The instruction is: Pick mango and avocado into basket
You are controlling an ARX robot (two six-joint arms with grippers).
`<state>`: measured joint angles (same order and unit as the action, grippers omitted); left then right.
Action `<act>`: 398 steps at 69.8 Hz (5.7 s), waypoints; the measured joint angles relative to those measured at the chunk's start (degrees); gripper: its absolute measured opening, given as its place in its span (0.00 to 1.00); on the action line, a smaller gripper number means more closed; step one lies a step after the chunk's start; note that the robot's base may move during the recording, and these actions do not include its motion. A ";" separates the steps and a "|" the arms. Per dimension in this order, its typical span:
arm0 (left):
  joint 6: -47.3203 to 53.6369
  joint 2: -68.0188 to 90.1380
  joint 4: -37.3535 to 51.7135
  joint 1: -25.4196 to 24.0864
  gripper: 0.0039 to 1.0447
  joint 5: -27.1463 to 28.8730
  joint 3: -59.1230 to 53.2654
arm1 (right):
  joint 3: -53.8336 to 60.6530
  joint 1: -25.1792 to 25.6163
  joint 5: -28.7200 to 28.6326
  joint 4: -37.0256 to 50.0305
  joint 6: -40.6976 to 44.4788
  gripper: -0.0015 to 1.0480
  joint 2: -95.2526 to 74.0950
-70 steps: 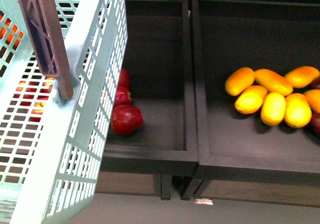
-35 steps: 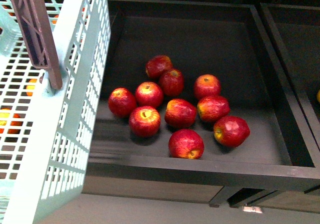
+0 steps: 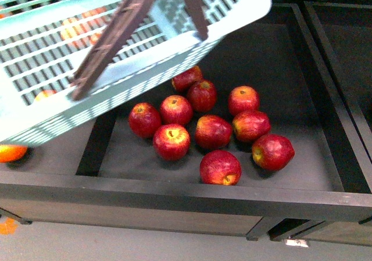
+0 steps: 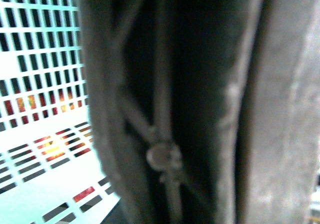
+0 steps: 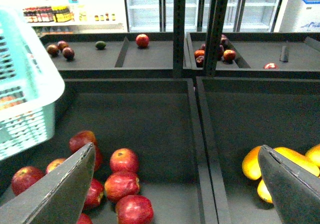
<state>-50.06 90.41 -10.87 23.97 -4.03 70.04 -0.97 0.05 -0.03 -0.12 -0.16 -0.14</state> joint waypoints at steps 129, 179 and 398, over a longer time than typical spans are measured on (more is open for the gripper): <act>8.63 16.15 -15.15 15.96 0.12 -6.08 21.24 | -53.99 34.47 0.26 18.51 -7.74 0.92 -121.26; 8.63 16.15 -15.15 15.96 0.12 -6.08 21.24 | -84.48 27.82 1.99 7.65 -22.75 0.92 -148.17; 8.66 16.13 -15.15 15.93 0.12 -6.05 21.24 | -38.45 -12.63 2.05 11.47 -23.47 0.57 -72.76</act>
<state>-41.41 106.54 -26.02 39.90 -10.09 91.29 -39.42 -12.58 2.02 11.35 -23.64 -72.90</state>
